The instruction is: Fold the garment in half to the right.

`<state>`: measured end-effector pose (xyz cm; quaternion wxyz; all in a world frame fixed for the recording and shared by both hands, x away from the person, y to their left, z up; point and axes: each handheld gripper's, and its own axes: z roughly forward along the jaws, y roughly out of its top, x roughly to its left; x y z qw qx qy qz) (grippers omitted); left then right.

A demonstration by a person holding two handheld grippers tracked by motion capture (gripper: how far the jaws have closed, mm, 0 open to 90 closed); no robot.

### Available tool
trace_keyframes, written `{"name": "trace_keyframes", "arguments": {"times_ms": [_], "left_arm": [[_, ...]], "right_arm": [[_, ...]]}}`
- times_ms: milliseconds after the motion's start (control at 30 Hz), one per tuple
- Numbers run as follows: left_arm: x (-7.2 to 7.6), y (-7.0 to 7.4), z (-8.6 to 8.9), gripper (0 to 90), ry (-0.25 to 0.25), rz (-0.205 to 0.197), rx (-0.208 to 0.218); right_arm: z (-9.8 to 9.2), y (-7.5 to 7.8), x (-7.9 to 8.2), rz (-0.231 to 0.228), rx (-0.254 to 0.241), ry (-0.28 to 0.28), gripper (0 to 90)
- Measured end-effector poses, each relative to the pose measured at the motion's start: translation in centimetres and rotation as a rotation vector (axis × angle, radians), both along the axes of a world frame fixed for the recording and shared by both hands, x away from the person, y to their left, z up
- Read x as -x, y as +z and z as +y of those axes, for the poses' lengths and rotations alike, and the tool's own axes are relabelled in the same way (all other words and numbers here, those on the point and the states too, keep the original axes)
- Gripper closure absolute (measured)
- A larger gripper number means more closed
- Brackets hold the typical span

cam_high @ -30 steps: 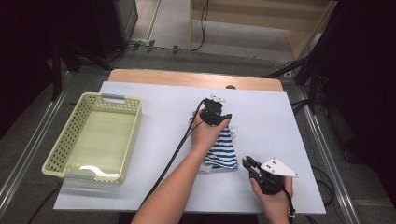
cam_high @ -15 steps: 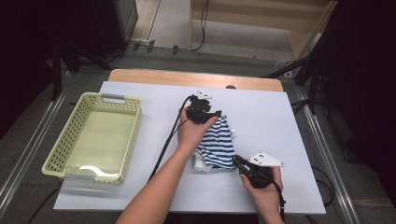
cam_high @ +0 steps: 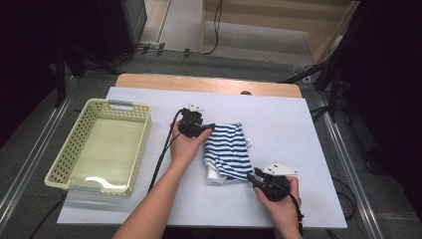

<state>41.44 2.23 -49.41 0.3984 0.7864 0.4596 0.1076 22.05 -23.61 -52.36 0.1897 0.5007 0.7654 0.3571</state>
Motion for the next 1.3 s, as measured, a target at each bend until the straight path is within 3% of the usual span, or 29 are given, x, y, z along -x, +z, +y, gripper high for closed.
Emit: {"name": "trace_keyframes", "arguments": {"times_ms": [233,267,400,433,467,567,767,900,1033,1200,1300], "left_arm": [[0.0,-0.5,0.3,47.4,0.006,0.028,-0.016],[-0.1,-0.6,0.2,53.6,0.006,0.034,-0.018],[-0.1,-1.1,-0.1,63.2,-0.004,0.054,-0.027],[-0.1,-1.2,-0.2,70.6,-0.010,0.053,-0.035],[0.0,-1.2,-0.2,70.6,-0.012,0.051,-0.037],[0.0,-1.2,-0.2,84.8,-0.022,0.047,-0.036],[-0.1,-0.8,0.1,86.3,-0.043,0.045,-0.048],[-0.1,-0.1,0.2,86.6,-0.076,0.056,-0.077],[0.0,0.6,0.6,86.6,-0.100,0.065,-0.078],[0.2,0.3,1.1,86.3,-0.108,0.081,-0.074],[0.6,0.3,1.4,75.5,-0.101,0.072,-0.048]], "right_arm": [[-0.5,-0.1,-0.4,0.036,-0.056,0.003,64.3],[-0.5,-0.1,-0.4,0.040,-0.066,0.016,70.7],[-0.5,-0.1,-0.4,0.051,-0.087,0.021,76.2],[-0.6,-0.1,-0.4,0.054,-0.096,0.023,78.9],[-0.6,-0.1,-0.4,0.051,-0.096,0.029,80.0],[-0.1,0.0,0.1,0.028,-0.060,0.021,82.1],[0.1,0.0,0.6,0.043,-0.092,0.029,82.4],[1.2,0.1,1.5,0.044,-0.089,0.058,82.4],[2.0,0.2,2.0,0.047,-0.086,0.085,82.4],[3.2,0.6,2.8,0.038,-0.075,0.122,82.4],[3.2,0.6,2.9,0.046,-0.071,0.110,80.6]]}}
